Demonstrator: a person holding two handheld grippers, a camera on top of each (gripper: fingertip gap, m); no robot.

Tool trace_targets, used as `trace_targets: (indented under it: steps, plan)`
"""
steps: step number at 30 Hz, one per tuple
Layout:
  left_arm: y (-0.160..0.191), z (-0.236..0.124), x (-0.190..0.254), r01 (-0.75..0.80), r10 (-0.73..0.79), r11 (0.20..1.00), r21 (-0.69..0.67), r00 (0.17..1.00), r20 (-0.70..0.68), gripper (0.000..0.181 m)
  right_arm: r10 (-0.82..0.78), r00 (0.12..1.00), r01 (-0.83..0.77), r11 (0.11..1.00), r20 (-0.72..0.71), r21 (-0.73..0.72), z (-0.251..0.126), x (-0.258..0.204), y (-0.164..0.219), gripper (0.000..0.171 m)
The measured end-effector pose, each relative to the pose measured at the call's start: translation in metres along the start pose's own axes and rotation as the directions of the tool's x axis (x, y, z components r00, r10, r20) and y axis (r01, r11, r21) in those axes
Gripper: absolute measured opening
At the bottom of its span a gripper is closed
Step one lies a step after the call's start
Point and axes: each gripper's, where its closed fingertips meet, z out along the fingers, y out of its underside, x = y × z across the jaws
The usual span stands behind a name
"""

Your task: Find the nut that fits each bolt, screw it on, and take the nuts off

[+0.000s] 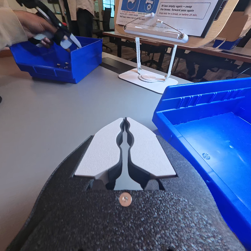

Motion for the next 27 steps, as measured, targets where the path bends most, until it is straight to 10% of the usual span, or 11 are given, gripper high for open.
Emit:
trace_targets:
  steps: [1, 11, 17, 27]
  plan:
    - [-0.009, -0.007, 0.016, 0.001, 0.004, 0.998, 0.061, 0.996, -0.089, 0.006, 0.002, 1.0, -0.002, 1.0, 0.002, -0.001, 0.0, 0.0, 0.0, 0.0]
    - [-0.009, -0.122, 0.226, -0.041, 0.416, 0.851, 0.523, 0.661, -0.625, 0.005, 0.035, 0.961, -0.042, 0.999, 0.275, 0.023, 0.005, -0.061, -0.021, 0.021]
    - [0.037, -0.143, 0.335, 0.097, 0.401, 0.86, 0.501, 0.479, -0.781, 0.005, -0.153, 0.972, 0.121, 0.976, 0.176, 0.182, 0.012, -0.1, -0.079, 0.036]
    - [0.063, -0.102, 0.369, 0.186, 0.255, 0.892, 0.413, 0.545, -0.798, 0.005, -0.269, 0.963, 0.263, 0.938, -0.003, 0.227, 0.027, -0.111, -0.111, 0.021]
